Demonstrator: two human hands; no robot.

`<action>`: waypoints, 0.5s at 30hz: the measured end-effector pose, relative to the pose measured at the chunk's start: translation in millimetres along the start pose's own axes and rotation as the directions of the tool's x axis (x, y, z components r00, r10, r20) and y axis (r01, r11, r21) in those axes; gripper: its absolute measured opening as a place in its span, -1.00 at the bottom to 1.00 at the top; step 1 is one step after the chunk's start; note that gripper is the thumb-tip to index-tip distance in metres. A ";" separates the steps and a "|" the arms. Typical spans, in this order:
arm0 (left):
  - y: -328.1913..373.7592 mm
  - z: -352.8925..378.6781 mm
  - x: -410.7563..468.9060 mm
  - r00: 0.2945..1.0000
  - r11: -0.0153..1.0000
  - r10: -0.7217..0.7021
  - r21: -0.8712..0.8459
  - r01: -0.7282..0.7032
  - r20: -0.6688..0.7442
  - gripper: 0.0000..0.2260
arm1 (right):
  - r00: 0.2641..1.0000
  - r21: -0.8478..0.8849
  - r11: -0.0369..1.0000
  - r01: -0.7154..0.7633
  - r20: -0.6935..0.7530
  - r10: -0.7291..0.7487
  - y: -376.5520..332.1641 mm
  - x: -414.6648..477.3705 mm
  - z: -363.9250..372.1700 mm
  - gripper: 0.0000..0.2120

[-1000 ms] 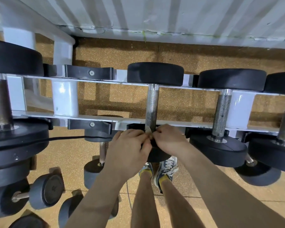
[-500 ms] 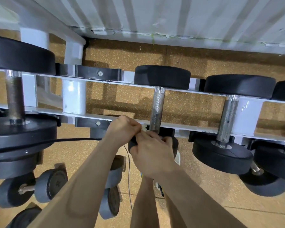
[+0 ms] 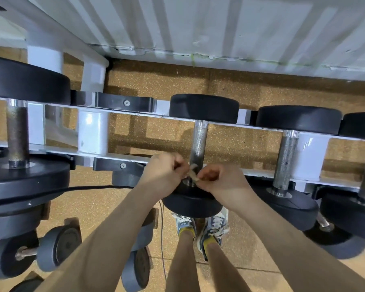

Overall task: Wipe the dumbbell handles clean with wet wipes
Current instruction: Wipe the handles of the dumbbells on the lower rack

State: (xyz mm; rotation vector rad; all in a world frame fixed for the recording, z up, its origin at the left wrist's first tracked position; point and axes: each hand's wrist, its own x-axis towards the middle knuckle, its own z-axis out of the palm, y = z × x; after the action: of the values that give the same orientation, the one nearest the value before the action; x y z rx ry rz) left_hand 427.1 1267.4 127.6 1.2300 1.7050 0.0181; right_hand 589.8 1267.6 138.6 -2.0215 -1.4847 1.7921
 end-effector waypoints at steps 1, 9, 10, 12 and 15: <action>6.7 -1.5 3.0 0.995 0.982 -0.034 -0.188 0.016 -0.093 -0.90 | 0.995 0.116 0.993 -0.011 -0.098 0.023 -2.6 6.5 -0.7 -0.89; 49.4 23.1 48.6 0.882 0.562 -0.355 -0.825 -0.061 -0.308 -0.89 | 0.818 0.777 0.621 0.105 -0.423 0.390 -41.9 60.3 12.4 -0.81; 46.3 25.3 50.1 0.882 0.627 -0.334 -0.777 -0.056 -0.333 -0.86 | 0.814 0.743 0.662 0.101 -0.444 0.374 -39.5 60.4 14.9 -0.82; 42.1 23.5 49.9 0.879 0.807 -0.254 -0.590 -0.038 -0.404 -0.81 | 0.816 0.622 0.778 0.092 -0.495 0.299 -27.4 57.1 17.4 -0.88; 35.5 15.6 44.0 0.913 0.958 -0.110 -0.286 -0.008 -0.394 -0.80 | 0.859 0.363 0.931 0.019 -0.482 0.170 -8.8 47.2 18.0 -0.85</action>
State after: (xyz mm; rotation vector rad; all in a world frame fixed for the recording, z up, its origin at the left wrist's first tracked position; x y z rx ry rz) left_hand 463.7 1308.7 107.5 1.0099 2.0086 0.5031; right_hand 563.9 1294.4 103.4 -2.1435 -0.8634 1.2710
